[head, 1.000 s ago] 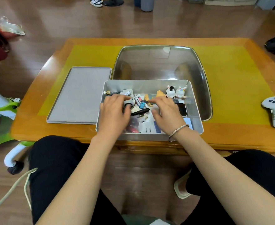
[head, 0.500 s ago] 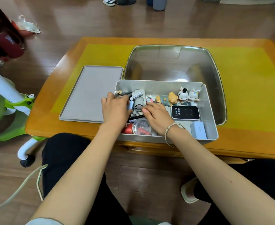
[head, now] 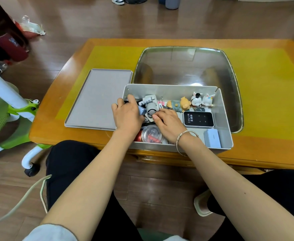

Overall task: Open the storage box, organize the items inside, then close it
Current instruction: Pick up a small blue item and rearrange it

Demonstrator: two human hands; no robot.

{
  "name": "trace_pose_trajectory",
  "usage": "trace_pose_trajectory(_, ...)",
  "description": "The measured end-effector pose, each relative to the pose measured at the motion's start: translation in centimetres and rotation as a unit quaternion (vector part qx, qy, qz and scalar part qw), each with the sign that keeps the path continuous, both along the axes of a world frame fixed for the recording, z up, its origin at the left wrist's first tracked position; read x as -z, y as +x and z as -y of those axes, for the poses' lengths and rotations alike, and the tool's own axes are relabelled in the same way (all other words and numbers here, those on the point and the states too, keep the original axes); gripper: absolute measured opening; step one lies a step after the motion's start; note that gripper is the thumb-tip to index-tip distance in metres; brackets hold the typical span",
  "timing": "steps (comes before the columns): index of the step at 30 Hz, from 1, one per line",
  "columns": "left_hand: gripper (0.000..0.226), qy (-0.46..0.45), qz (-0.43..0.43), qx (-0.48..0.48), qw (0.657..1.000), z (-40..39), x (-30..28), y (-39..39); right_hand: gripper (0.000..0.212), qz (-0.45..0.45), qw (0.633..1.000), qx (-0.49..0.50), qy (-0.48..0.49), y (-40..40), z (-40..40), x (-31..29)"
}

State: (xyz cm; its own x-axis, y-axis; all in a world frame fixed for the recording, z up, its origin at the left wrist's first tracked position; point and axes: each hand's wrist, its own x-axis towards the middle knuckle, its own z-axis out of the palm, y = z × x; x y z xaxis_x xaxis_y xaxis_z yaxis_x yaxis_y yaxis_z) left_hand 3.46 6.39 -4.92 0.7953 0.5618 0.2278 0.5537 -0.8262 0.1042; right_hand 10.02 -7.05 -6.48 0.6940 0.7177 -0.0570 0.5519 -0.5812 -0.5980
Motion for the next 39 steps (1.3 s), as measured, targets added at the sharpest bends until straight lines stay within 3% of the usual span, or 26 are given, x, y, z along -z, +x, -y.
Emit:
trace_pose_trajectory(4, 0.047, -0.074, 0.108, -0.001, 0.991, -0.2, -1.1, -1.3, 0.035, 0.007, 1.0, 0.005, 0.025, 0.0, 0.1, -0.3)
trace_pose_trajectory(8, 0.054, -0.193, 0.199, 0.01, 0.961, -0.7, -2.3, -2.7, 0.032, 0.024, 0.999, -0.001, 0.036, -0.3, 0.2, -0.5)
trace_pose_trajectory(11, 0.047, -0.257, 0.252, 0.026, 0.933, -0.4, -2.9, -3.2, 0.032, 0.028, 0.997, 0.024, 0.073, -0.4, 0.4, -1.1)
trace_pose_trajectory(16, 0.032, -0.414, 0.329, 0.046, 0.848, 1.4, -3.8, -3.1, 0.027, -0.015, 0.972, 0.072, 0.225, -0.9, 1.6, -2.8)
trace_pose_trajectory(19, 0.036, -0.502, 0.314, 0.108, 0.798, 2.9, -3.9, -2.9, 0.044, -0.049, 0.96, 0.053, 0.271, -1.1, 3.0, -3.4)
trace_pose_trajectory(23, 0.043, -0.565, 0.283, 0.155, 0.759, 4.4, -2.8, -2.6, 0.069, -0.095, 0.95, 0.071, 0.289, -0.9, 4.9, -2.9)
trace_pose_trajectory(27, 0.046, -0.59, 0.261, 0.19, 0.74, 5.2, -1.4, -2.3, 0.052, -0.175, 0.92, 0.074, 0.343, -1.0, 5.7, -2.5)
trace_pose_trajectory(30, 0.045, -0.54, 0.24, 0.226, 0.775, 5.4, -0.8, -2.3, 0.045, -0.2, 0.889, 0.084, 0.402, -0.9, 5.9, -2.6)
trace_pose_trajectory(35, 0.042, -0.279, 0.218, 0.231, 0.906, 5.4, -0.1, -2.1, 0.05, -0.175, 0.893, 0.077, 0.409, -1.2, 6.3, -2.9)
trace_pose_trajectory(37, 0.042, -0.236, 0.215, 0.22, 0.922, 5.7, -0.2, -2.0, 0.056, -0.164, 0.895, 0.08, 0.408, -1.4, 6.2, -2.9)
trace_pose_trajectory(39, 0.041, -0.257, 0.218, 0.237, 0.911, 5.9, -0.5, -2.0, 0.053, -0.162, 0.897, 0.075, 0.404, -1.5, 6.1, -2.9)
